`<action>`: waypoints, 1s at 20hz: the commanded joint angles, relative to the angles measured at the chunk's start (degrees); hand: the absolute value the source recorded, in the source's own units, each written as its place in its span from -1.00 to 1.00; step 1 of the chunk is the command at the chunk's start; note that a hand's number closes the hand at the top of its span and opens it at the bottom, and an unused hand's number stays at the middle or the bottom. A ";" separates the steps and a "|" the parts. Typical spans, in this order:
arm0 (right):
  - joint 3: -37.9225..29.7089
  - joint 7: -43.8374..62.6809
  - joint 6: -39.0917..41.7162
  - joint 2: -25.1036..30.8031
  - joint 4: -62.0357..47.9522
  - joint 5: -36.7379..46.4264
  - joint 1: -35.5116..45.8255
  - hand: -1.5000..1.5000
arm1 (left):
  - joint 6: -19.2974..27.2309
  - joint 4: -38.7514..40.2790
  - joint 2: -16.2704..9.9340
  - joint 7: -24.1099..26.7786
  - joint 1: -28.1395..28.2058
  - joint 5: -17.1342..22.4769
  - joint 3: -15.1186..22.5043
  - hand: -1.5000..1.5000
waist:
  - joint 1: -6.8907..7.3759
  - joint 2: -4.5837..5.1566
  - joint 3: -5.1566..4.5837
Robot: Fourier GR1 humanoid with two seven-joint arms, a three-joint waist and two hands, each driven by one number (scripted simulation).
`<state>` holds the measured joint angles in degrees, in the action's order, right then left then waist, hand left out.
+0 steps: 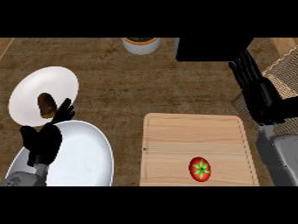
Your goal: Pick the tomato from the cutting board and place it in the basket
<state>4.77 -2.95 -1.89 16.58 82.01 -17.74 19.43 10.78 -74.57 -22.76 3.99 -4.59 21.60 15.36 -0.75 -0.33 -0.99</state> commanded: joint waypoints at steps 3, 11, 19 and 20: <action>-3.19 -18.56 5.87 -3.14 0.62 -3.45 -15.53 1.00 | 2.98 -2.80 -4.70 -4.77 -1.66 -2.97 -0.88 0.00 | -0.35 0.17 1.27; 4.82 -49.17 1.92 -14.77 10.43 11.53 -23.99 -1.00 | 5.59 -1.19 -5.81 -8.49 -6.17 -6.51 0.27 0.00 | -1.60 -0.11 1.10; 4.06 -35.98 -21.64 -8.62 17.95 27.88 -41.40 -1.00 | 5.46 -1.73 -7.47 -11.31 -6.78 -6.04 -0.85 0.00 | -2.40 -0.25 0.58; 2.70 -34.06 -21.48 -5.34 19.77 29.56 -43.87 -1.00 | 5.16 -1.22 -7.77 -11.73 -7.49 -5.71 -1.31 0.00 | -3.19 -0.20 0.50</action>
<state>9.24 -42.39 -17.53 5.94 98.27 3.74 -17.00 16.28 -75.87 -29.46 -6.32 -11.41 15.67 14.86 -3.12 -0.53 -0.26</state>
